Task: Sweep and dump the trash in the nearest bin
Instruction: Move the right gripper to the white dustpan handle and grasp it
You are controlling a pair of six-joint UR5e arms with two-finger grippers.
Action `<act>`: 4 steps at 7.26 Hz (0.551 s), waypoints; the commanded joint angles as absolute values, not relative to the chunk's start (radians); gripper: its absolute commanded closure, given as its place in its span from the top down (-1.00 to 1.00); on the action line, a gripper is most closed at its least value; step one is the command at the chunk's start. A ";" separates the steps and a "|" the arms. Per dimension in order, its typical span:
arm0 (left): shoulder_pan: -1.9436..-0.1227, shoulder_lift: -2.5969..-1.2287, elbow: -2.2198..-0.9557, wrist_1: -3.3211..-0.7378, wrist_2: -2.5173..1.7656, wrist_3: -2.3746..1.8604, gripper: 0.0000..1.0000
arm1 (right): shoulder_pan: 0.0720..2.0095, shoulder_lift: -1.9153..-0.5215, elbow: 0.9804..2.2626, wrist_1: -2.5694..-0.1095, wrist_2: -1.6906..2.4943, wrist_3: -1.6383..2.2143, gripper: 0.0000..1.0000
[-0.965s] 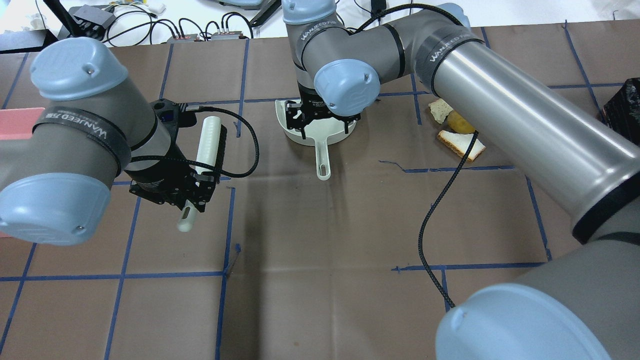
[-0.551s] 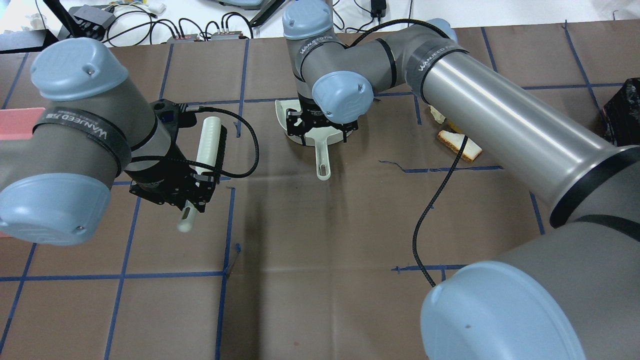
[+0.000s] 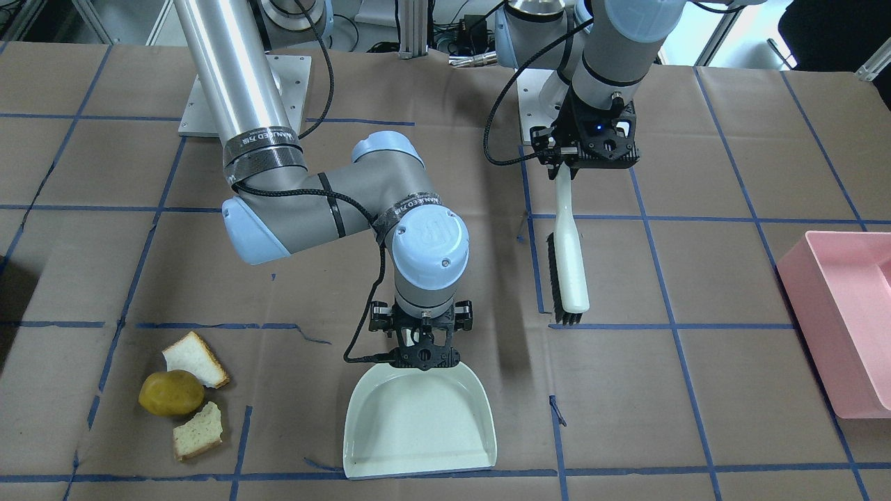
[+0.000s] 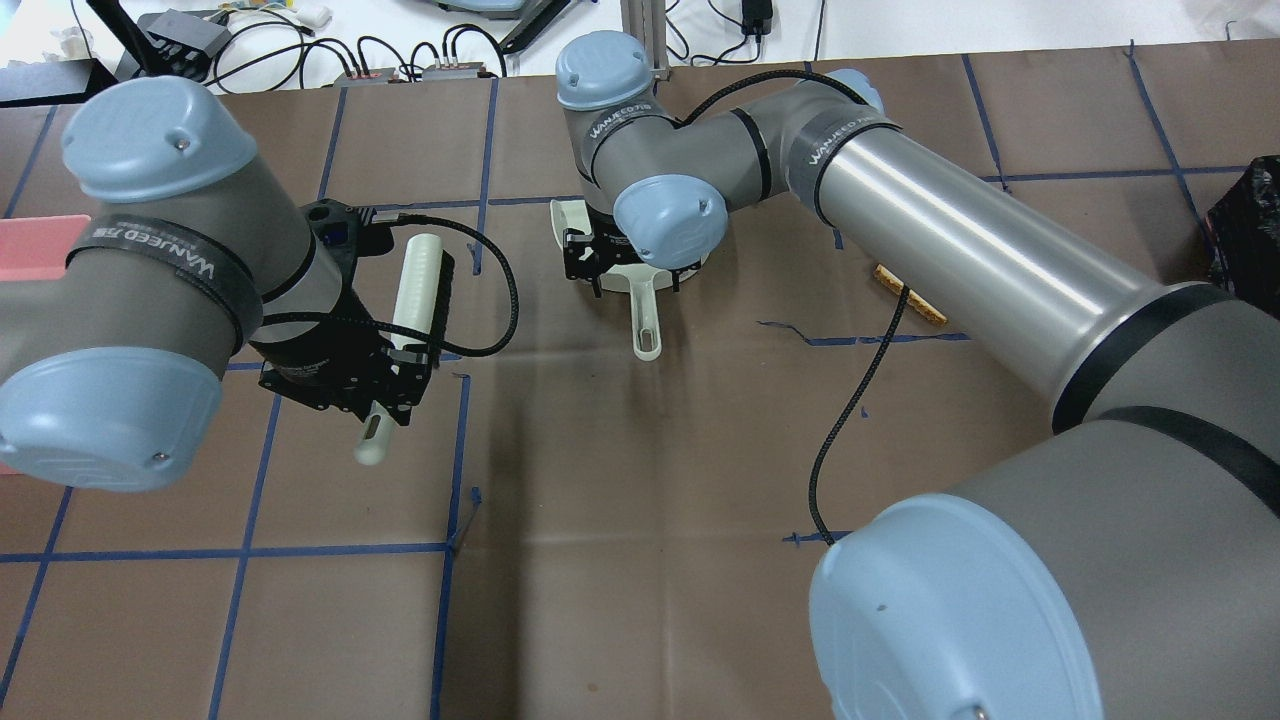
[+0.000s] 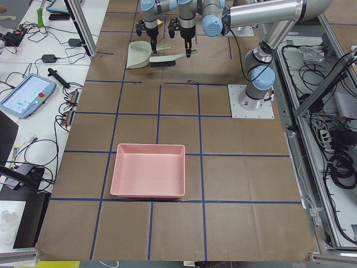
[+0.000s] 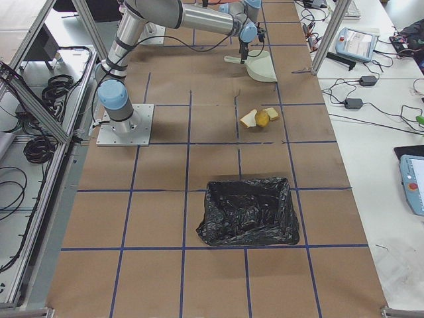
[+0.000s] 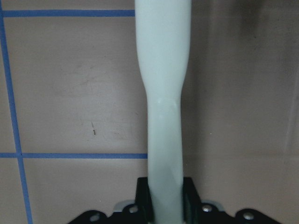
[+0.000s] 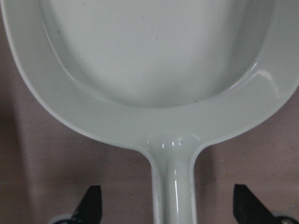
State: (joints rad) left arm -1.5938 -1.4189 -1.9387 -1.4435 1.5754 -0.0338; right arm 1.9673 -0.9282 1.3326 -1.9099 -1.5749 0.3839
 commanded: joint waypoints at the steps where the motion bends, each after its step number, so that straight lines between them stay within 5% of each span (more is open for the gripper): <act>1: -1.594 -1.419 -1.939 -1.443 1.575 -0.034 -0.78 | 1.960 -0.934 1.370 -1.913 -1.565 0.380 1.00; 4: -1.594 -1.419 -1.939 -1.443 1.575 -0.034 -0.78 | 1.964 -0.930 1.359 -1.934 -1.549 0.388 1.00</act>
State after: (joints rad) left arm -1.5938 -1.4189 -1.9389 -1.4435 1.5754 -0.0337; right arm 1.9638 -0.9301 1.3647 -1.9322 -1.5502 0.3869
